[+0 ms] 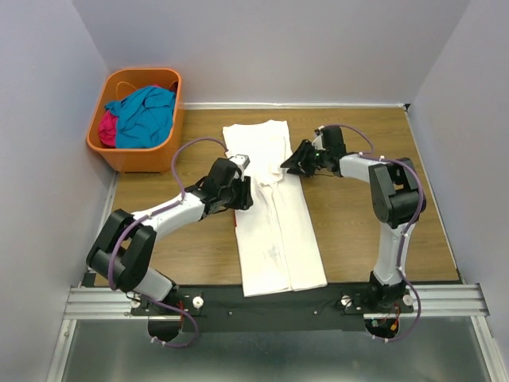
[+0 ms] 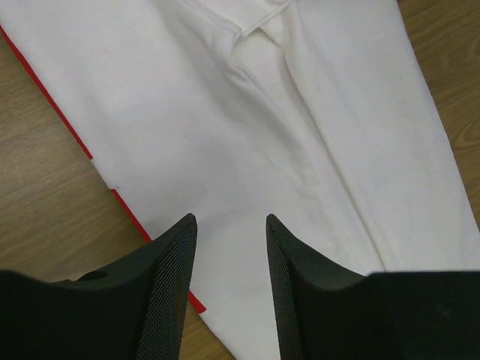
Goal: Fold and stack the t-shirts
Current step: Fold the tshirt
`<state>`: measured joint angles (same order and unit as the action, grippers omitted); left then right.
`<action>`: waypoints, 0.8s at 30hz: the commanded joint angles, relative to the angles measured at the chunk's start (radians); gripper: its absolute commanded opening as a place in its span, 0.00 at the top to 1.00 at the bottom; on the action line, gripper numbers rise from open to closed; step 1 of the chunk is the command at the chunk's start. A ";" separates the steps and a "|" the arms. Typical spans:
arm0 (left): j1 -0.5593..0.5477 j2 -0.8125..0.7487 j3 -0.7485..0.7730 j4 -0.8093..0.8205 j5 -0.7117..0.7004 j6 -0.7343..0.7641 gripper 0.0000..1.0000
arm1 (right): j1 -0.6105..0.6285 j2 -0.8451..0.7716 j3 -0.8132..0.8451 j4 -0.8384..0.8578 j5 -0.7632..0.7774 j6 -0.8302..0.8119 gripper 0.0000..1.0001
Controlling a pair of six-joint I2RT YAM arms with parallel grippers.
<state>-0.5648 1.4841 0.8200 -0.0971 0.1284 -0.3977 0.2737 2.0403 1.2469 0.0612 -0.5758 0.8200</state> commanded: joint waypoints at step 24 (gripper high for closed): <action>-0.083 0.102 -0.015 -0.130 0.148 0.059 0.51 | -0.031 0.118 0.097 0.066 -0.085 -0.022 0.96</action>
<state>-0.6418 1.5745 0.8146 -0.1673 0.2165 -0.3660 0.2661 2.1490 1.2961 0.1612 -0.6716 0.8547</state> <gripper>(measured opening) 0.495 0.049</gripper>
